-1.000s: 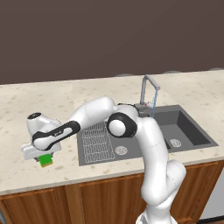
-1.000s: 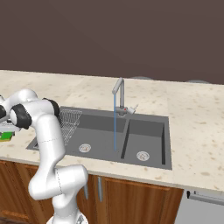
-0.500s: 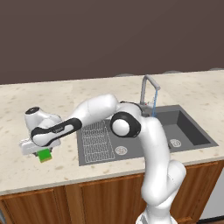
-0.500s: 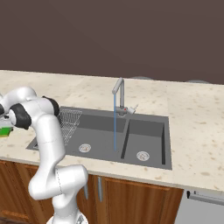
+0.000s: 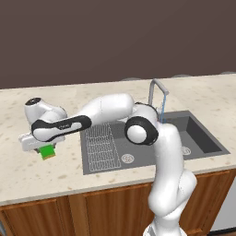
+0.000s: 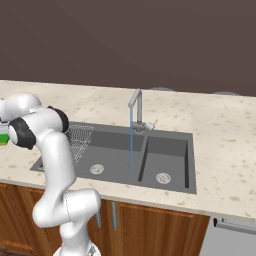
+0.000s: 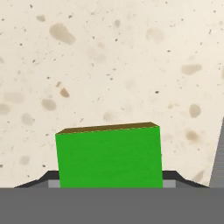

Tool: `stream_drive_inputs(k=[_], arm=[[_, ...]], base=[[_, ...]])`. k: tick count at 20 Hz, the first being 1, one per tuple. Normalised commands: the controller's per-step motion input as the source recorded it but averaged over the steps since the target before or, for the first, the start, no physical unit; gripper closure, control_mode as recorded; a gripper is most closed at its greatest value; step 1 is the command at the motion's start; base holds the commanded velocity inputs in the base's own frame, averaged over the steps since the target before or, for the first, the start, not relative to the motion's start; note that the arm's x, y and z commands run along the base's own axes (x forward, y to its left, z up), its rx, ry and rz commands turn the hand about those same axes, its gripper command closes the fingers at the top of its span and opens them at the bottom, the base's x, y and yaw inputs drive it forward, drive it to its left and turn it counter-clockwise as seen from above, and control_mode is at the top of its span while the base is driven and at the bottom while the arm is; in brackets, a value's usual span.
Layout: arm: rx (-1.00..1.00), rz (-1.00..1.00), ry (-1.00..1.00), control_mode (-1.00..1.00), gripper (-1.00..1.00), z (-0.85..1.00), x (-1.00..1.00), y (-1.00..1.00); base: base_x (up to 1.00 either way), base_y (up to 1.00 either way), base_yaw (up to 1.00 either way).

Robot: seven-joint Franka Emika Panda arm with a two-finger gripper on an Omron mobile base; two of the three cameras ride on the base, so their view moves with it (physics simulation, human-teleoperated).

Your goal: Soak the sponge with water for a few seconds and then drop it inside the sink.

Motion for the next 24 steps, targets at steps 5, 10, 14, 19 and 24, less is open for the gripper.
stream_drive_inputs(k=[5,10,14,19,24], arm=[[0.06,0.02,-0.09,-1.00,1.00,0.63,-0.21,-0.38],[0.08,0.02,-0.12,-1.00,1.00,0.67,-0.28,-0.42],[0.07,0.01,-0.13,-1.00,1.00,0.46,-0.30,-0.49],[0.07,0.01,-0.13,-1.00,1.00,0.25,-0.28,-0.64],[0.07,0.00,-0.12,-1.00,1.00,0.13,-0.11,-0.77]], base=[[0.00,0.00,0.00],[0.00,0.00,0.00],[0.00,0.00,0.00],[0.00,0.00,0.00],[0.00,0.00,0.00]])
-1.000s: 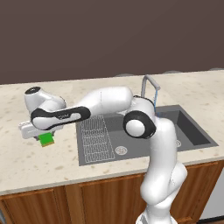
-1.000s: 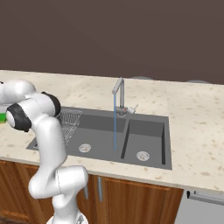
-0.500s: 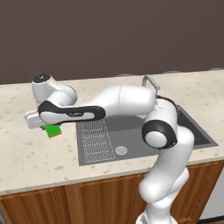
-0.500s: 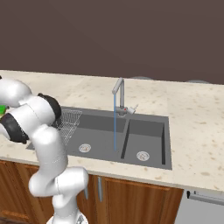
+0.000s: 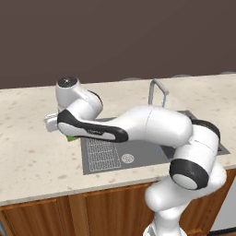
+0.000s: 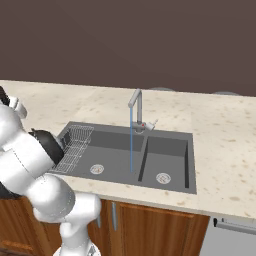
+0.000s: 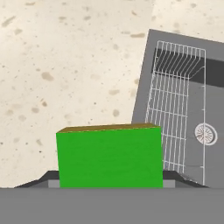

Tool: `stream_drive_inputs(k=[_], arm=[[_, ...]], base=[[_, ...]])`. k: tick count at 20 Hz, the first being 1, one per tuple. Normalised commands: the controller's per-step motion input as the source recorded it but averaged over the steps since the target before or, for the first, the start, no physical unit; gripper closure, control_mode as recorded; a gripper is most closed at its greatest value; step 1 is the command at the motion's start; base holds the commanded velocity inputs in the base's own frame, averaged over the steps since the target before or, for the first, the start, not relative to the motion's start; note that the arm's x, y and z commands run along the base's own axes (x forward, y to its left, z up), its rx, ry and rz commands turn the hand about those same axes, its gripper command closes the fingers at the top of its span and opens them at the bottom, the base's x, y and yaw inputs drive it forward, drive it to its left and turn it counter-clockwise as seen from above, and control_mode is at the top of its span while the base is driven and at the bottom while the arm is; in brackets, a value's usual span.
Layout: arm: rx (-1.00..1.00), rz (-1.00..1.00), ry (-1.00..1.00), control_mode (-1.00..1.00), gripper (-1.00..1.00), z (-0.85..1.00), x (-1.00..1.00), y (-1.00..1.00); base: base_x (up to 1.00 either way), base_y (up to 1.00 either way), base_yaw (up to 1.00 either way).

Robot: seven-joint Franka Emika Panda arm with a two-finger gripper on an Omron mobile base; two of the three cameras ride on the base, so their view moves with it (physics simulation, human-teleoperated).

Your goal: Soak the sponge with water for a few seconds and then drop it inside the sink.

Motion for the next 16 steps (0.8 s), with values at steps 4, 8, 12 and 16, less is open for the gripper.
stream_drive_inputs(k=[4,8,12,16], arm=[[0.04,0.00,-0.08,-1.00,1.00,0.15,-0.01,-0.76],[0.02,0.00,-0.07,-1.00,1.00,0.14,0.00,-0.67],[0.00,0.00,-0.04,-1.00,1.00,0.15,-0.01,-0.64],[0.00,0.00,0.00,-1.00,1.00,0.08,-0.13,-0.53]], base=[[0.00,0.00,0.00],[0.00,0.00,0.00],[0.00,0.00,0.00],[0.00,0.00,0.00]])
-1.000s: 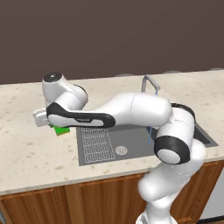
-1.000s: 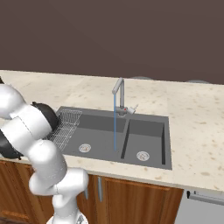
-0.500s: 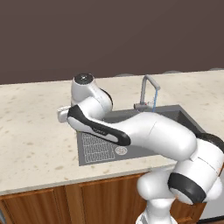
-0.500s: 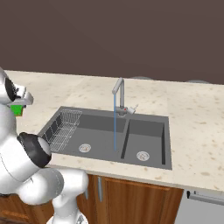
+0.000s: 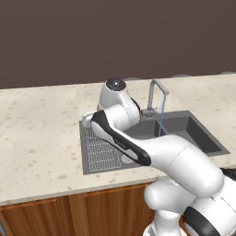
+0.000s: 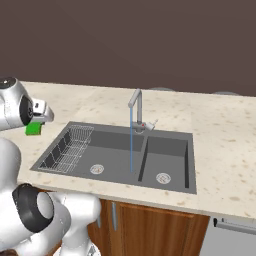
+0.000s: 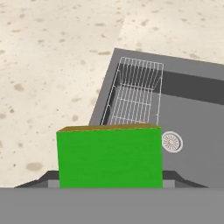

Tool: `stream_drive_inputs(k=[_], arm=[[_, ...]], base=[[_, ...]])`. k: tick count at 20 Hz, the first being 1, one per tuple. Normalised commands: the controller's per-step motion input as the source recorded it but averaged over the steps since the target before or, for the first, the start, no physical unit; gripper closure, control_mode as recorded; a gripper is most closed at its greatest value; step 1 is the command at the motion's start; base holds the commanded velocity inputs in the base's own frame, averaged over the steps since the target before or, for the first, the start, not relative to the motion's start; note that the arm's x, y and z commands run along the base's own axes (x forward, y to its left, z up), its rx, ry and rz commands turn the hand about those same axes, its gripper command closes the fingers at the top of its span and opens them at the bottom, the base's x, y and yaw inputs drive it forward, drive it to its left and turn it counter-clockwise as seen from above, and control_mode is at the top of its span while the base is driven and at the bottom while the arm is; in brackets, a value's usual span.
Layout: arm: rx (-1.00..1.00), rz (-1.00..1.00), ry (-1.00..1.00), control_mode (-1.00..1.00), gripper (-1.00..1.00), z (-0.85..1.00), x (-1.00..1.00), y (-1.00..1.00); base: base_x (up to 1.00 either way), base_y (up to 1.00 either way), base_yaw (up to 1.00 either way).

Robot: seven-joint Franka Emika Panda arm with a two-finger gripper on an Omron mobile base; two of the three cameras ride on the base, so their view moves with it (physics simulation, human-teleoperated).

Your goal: Soak the sponge with water for a few seconds and then drop it inside the sink.

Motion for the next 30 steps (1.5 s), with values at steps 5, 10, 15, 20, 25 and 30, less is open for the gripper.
stream_drive_inputs(k=[5,10,15,20,25,30], arm=[[0.00,-0.05,0.00,-1.00,1.00,0.02,-0.19,-0.36],[0.00,-0.16,0.01,-1.00,1.00,0.00,-0.18,-0.28],[0.00,-0.21,0.00,-1.00,1.00,0.08,-0.03,-0.33],[0.00,-0.24,0.00,-1.00,1.00,0.23,0.00,-0.37],[0.00,-0.27,0.00,-1.00,1.00,0.12,0.00,-0.39],[0.00,-0.30,0.00,-1.00,1.00,0.00,0.00,-0.31]], base=[[0.00,0.00,0.00],[0.00,0.00,0.00],[0.00,0.00,0.00],[0.00,0.00,0.00],[0.00,0.00,0.00],[0.00,0.00,0.00]])
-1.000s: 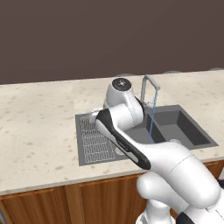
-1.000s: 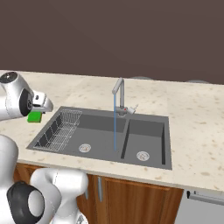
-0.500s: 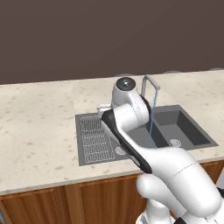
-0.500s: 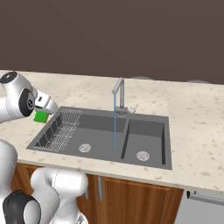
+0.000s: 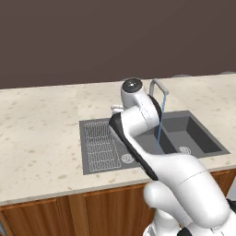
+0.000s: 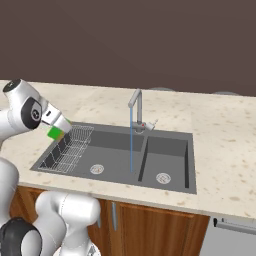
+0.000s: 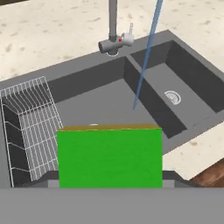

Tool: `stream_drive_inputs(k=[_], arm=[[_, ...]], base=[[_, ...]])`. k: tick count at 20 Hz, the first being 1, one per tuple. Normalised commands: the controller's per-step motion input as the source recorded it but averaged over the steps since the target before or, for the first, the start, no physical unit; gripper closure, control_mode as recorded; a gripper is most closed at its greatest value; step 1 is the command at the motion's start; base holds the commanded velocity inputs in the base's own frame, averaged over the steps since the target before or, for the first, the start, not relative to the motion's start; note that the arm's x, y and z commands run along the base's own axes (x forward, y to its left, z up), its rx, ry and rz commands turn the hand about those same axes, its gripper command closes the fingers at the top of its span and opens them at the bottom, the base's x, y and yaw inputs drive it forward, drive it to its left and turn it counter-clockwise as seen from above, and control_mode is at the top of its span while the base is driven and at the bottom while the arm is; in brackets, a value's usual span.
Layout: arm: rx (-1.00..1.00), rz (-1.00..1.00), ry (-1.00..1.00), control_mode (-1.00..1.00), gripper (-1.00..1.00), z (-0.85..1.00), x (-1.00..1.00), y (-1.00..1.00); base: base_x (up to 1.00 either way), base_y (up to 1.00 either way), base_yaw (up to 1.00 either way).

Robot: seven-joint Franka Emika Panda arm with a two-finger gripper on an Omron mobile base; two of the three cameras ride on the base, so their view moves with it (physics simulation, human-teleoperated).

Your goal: Soak the sponge with water for a few seconds and then drop it inside the sink.

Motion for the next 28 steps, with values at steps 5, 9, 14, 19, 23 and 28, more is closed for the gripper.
stream_drive_inputs(k=[5,9,14,19,23,28], arm=[[0.00,-0.30,0.00,-1.00,1.00,-0.02,0.00,-0.25],[0.00,-0.30,0.00,-1.00,1.00,0.00,0.00,-0.34],[0.00,-0.27,0.00,-1.00,1.00,-0.04,0.00,-0.43],[0.00,-0.28,-0.05,-1.00,1.00,-0.08,0.02,-0.38],[-0.03,-0.30,-0.03,-1.00,1.00,-0.11,0.04,-0.23],[-0.07,-0.24,0.00,-1.00,1.00,-0.06,0.11,-0.30]], base=[[0.00,0.00,0.00],[0.00,0.00,0.00],[0.00,0.00,0.00],[0.00,0.00,0.00],[0.00,0.00,0.00],[0.00,0.00,0.00]])
